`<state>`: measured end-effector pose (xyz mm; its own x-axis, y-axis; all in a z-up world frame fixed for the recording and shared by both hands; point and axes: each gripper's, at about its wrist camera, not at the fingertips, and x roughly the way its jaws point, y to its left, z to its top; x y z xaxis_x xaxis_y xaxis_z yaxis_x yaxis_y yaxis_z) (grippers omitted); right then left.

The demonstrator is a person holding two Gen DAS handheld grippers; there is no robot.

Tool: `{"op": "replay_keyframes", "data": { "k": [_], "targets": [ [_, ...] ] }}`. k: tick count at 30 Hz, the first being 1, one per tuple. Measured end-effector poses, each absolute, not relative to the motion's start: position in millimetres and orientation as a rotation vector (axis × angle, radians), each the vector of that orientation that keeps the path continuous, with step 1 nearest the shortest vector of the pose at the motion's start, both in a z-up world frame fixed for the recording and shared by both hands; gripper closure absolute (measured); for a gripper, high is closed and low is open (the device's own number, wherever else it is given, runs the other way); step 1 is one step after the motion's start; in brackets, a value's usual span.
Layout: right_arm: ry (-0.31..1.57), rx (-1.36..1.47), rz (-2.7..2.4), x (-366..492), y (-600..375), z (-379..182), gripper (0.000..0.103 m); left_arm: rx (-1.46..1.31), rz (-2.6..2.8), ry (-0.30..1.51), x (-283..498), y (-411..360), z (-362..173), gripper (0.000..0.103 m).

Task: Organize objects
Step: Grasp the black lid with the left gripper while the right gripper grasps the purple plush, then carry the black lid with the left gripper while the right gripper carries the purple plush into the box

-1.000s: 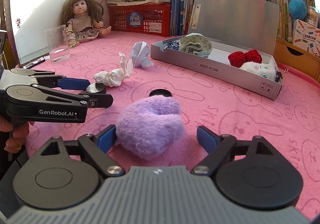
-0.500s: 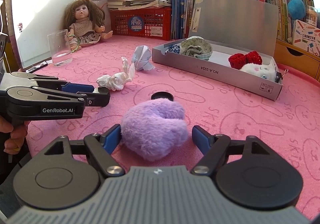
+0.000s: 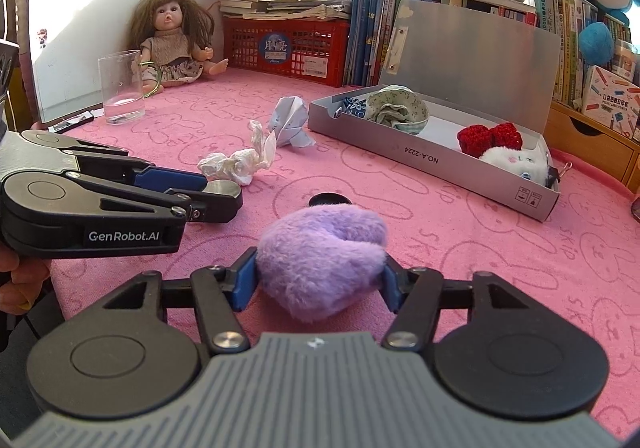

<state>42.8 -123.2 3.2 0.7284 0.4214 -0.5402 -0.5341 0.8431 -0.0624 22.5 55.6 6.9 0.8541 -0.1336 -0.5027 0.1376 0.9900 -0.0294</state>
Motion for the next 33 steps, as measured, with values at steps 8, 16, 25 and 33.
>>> {"op": "replay_keyframes", "data": {
  "k": [8, 16, 25, 33],
  "targets": [
    [0.534, -0.16, 0.483, 49.7, -136.9, 13.0, 0.04, 0.01, -0.162, 0.519, 24.1, 50.7, 14.6, 0.066],
    [0.531, -0.123, 0.419, 58.0, -148.3, 21.4, 0.04, 0.027, -0.19, 0.49, 31.1, 40.7, 28.2, 0.066],
    [0.52, -0.09, 0.347, 68.7, -162.0, 31.1, 0.04, 0.033, -0.218, 0.468, 51.4, 29.4, 48.1, 0.066],
    [0.508, -0.07, 0.275, 81.6, -174.2, 40.1, 0.04, 0.021, -0.22, 0.463, 72.4, 26.6, 60.2, 0.066]
  ]
}}
